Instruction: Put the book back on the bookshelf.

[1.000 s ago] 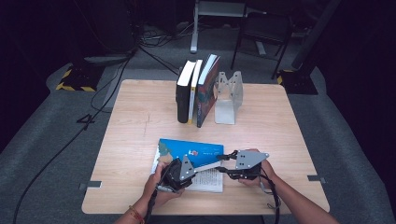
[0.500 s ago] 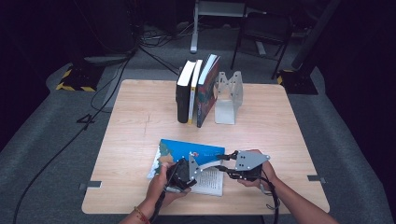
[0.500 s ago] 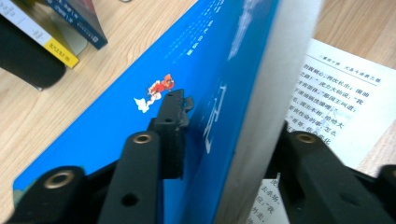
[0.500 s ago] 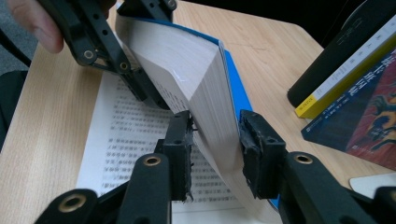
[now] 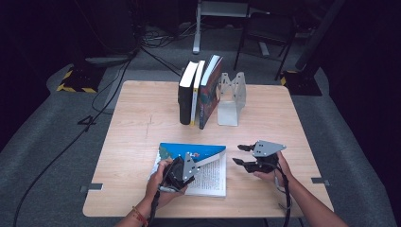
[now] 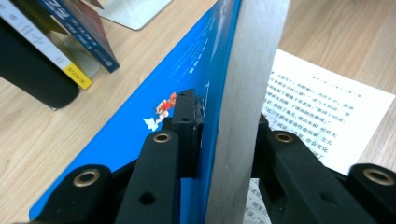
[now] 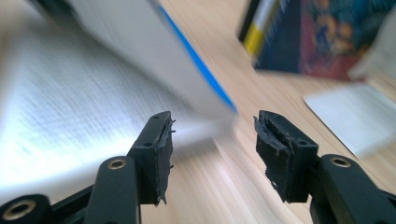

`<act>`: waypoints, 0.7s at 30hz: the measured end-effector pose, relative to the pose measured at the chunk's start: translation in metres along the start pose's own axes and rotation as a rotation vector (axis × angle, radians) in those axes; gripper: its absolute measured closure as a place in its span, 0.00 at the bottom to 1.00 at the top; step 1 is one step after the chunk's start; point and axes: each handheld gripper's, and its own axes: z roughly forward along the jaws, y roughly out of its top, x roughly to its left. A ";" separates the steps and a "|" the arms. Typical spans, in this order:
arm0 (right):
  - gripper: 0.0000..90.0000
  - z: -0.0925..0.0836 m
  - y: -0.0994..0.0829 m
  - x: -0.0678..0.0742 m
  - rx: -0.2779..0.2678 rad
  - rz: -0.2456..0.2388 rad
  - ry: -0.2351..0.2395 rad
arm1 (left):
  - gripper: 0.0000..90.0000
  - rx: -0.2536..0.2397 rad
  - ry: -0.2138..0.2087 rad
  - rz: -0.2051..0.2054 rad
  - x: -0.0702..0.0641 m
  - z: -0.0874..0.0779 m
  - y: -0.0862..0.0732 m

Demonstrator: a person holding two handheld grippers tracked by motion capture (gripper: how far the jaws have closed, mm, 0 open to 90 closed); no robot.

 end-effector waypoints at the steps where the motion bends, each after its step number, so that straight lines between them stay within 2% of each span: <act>1: 0.51 0.005 -0.007 -0.005 0.013 0.059 0.024 | 0.83 -0.004 0.002 -0.001 0.002 -0.002 0.000; 3: 0.51 0.009 -0.009 -0.006 0.018 0.075 0.038 | 0.83 -0.026 -0.004 -0.018 0.006 -0.006 -0.001; 5: 0.51 0.018 -0.007 -0.002 0.051 0.047 0.045 | 0.83 -0.043 -0.009 -0.035 0.008 -0.008 -0.001; 7: 0.51 0.026 -0.003 0.001 0.058 0.027 0.059 | 0.83 -0.052 -0.012 -0.040 0.010 -0.011 -0.003; 9: 0.52 0.033 -0.003 0.002 0.083 0.010 0.052 | 0.83 -0.061 -0.016 -0.043 0.011 -0.012 -0.003; 11: 0.52 0.038 -0.006 0.001 0.096 0.033 0.068 | 0.83 -0.070 -0.018 -0.044 0.011 -0.014 -0.003; 13: 0.51 0.041 -0.009 0.000 0.113 0.033 0.065 | 0.83 -0.081 -0.024 -0.044 0.013 -0.016 -0.004; 18: 0.51 0.044 -0.011 0.000 0.100 0.054 0.086 | 0.83 -0.103 -0.035 -0.062 0.015 -0.018 -0.004; 19: 0.47 0.045 -0.013 0.000 0.104 0.068 0.096 | 0.83 -0.100 -0.040 -0.059 0.016 -0.018 -0.004; 21: 0.48 0.047 -0.014 0.002 0.105 0.057 0.107 | 0.83 -0.109 -0.045 -0.061 0.015 -0.018 -0.003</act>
